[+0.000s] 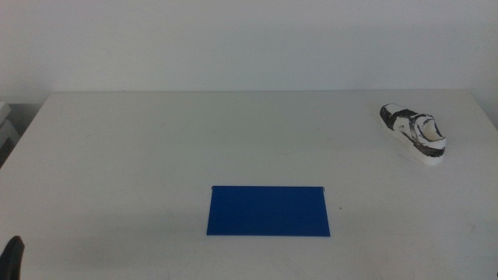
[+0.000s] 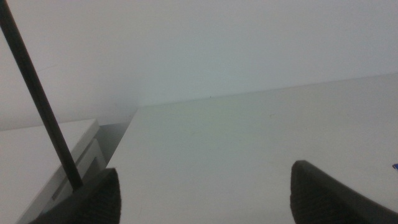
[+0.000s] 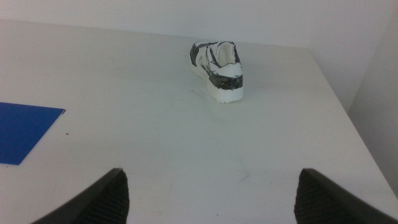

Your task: Use one arm to grab the shoe from the table and place it on the mat.

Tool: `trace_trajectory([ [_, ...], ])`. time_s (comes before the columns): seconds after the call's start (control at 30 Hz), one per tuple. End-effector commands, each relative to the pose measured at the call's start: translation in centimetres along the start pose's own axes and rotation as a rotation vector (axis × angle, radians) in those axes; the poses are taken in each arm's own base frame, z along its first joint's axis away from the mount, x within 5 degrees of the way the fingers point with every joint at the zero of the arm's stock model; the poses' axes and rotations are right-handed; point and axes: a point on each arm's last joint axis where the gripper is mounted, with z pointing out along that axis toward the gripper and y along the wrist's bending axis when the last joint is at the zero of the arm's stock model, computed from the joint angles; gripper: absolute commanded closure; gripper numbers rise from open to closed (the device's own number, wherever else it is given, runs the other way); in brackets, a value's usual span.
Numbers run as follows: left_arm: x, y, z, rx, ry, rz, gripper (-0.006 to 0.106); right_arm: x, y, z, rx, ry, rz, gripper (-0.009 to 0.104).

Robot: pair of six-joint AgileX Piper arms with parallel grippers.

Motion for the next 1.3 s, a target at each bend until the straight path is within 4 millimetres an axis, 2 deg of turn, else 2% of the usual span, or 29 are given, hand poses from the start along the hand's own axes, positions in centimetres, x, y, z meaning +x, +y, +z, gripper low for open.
trace_trajectory([
  [0.0,-0.6,0.0,-0.1,-0.001,-0.083,-0.014,0.007,-0.7,0.0,-0.2,0.009,-0.102,-0.007,0.003],
  [0.23,-0.6,0.0,-0.1,-0.001,-0.083,-0.014,0.007,-4.1,-0.2,-1.5,0.008,-0.023,0.013,0.003],
  [0.33,-0.6,0.0,-0.1,-0.001,-0.083,-0.014,0.007,-6.3,-0.3,-1.7,0.008,-0.011,0.013,0.003],
  [0.5,-0.6,0.0,-0.1,-0.001,-0.084,-0.014,0.007,-10.2,-0.3,-1.3,0.004,0.063,0.022,0.003],
  [0.73,-0.6,0.0,-0.1,-0.001,-0.084,-0.014,0.007,-16.3,-0.5,0.6,0.003,0.132,0.025,0.003],
  [1.03,-0.6,0.0,-0.1,-0.001,-0.084,-0.014,0.007,-24.4,-0.8,5.3,0.002,0.229,0.015,0.003],
  [1.1,-0.6,0.0,-0.1,-0.001,-0.084,-0.014,0.007,-26.0,-0.8,7.0,0.000,0.269,0.000,0.003],
  [1.27,-0.6,0.0,-0.1,-0.001,-0.084,-0.014,0.007,-28.4,-0.9,12.2,-0.011,0.439,-0.039,0.003],
])
